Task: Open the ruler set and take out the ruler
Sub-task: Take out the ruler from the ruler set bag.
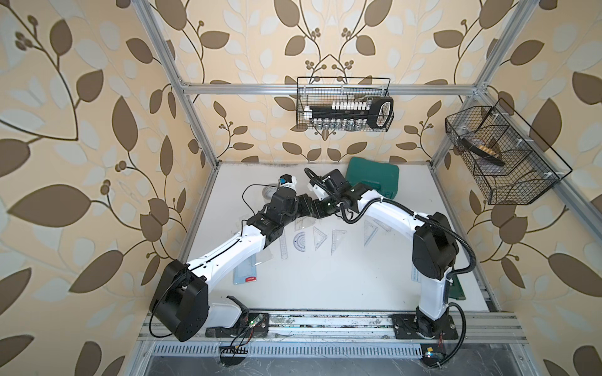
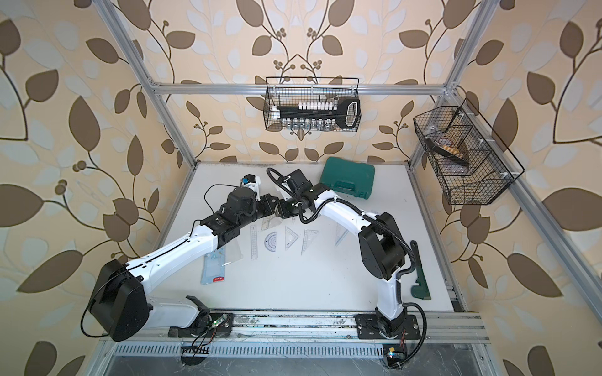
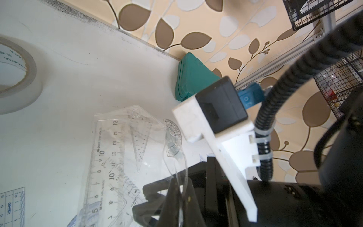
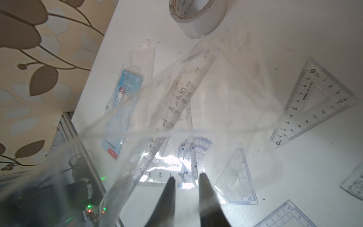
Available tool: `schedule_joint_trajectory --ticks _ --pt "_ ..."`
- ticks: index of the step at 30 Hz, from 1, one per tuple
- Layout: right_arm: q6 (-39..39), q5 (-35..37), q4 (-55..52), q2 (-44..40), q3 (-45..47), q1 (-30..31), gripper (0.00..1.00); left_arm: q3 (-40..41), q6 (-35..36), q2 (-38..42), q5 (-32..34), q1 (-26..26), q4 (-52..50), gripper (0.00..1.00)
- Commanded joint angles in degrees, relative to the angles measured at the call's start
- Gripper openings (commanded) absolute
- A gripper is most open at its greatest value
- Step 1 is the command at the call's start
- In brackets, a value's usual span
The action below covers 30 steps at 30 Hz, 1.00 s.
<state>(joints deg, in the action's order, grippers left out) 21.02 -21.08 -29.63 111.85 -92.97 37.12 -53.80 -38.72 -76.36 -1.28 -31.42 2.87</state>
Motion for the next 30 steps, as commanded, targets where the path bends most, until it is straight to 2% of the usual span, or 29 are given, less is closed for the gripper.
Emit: schedule_joint_trajectory --ticks 1,12,19,30 --pt "5.49 -5.59 6.6 -2.61 2.5 -1.09 0.19 -0.05 1.41 1.54 -0.82 -1.26 3.06 0.0" --pt "10.78 -8.73 14.14 -4.64 6.31 -4.06 0.15 0.03 1.62 1.13 -1.14 -1.3 3.45 0.0" --pt "13.37 -9.55 16.97 -4.29 7.23 -4.87 0.16 -0.28 1.7 0.77 -1.23 -1.68 4.07 0.0" --pt "9.53 -6.66 9.23 -2.63 5.09 -4.93 0.16 -0.93 2.21 1.12 -0.62 -1.79 3.98 0.0"
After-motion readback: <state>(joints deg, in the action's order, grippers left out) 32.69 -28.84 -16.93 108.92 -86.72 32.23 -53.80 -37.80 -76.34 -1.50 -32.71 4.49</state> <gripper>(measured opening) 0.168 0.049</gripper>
